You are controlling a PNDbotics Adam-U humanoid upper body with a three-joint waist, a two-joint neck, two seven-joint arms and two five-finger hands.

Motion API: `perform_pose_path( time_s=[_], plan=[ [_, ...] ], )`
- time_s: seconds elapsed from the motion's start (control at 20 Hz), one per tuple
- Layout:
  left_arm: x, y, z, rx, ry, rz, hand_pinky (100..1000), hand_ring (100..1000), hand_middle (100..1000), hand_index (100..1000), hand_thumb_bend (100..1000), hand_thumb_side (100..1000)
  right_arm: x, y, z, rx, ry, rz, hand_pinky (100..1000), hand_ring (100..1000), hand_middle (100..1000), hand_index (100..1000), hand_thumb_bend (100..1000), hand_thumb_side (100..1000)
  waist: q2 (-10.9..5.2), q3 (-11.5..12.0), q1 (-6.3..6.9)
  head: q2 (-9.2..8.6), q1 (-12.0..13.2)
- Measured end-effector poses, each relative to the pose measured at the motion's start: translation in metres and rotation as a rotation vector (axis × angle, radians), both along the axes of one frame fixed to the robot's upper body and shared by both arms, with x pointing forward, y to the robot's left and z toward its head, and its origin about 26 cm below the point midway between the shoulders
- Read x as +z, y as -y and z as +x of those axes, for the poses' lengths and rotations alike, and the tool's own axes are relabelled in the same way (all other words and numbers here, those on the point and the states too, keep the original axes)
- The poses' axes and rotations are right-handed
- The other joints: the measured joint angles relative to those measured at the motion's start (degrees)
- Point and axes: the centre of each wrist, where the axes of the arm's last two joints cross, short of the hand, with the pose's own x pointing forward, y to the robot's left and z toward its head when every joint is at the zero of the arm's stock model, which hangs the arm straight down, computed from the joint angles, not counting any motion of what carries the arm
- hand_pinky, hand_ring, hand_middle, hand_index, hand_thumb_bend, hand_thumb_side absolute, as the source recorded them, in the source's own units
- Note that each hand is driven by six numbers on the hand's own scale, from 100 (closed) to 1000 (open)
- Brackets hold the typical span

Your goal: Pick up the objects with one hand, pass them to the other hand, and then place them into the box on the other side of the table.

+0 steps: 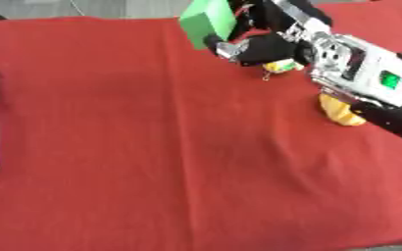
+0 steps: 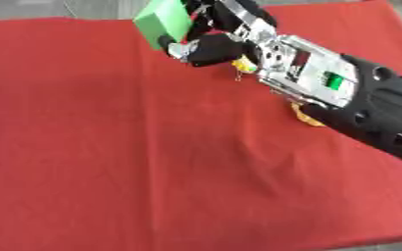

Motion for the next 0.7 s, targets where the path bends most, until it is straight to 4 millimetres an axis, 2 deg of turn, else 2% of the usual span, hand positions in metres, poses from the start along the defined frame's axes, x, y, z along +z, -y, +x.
perform_pose_path(
  time_s=[0.4, 0.7],
  plan=[
    [0.017, 0.018, 0.004, -0.02, 0.024, 0.091, 978, 803, 754, 719, 100, 475, 0.007, -0.01, 0.002, 0.019, 0.038, -0.041, 644, 508, 358, 565, 101, 100, 0.0, 0.8, 0.55, 0.07, -0.4],
    [0.021, 0.033, 0.011, -0.035, 0.029, 0.146, 972, 806, 758, 729, 100, 420, 0.011, -0.018, 0.003, 0.026, 0.039, -0.047, 646, 509, 359, 565, 105, 100, 0.0, 1.1, 0.71, 0.27, -0.5]
  ],
)
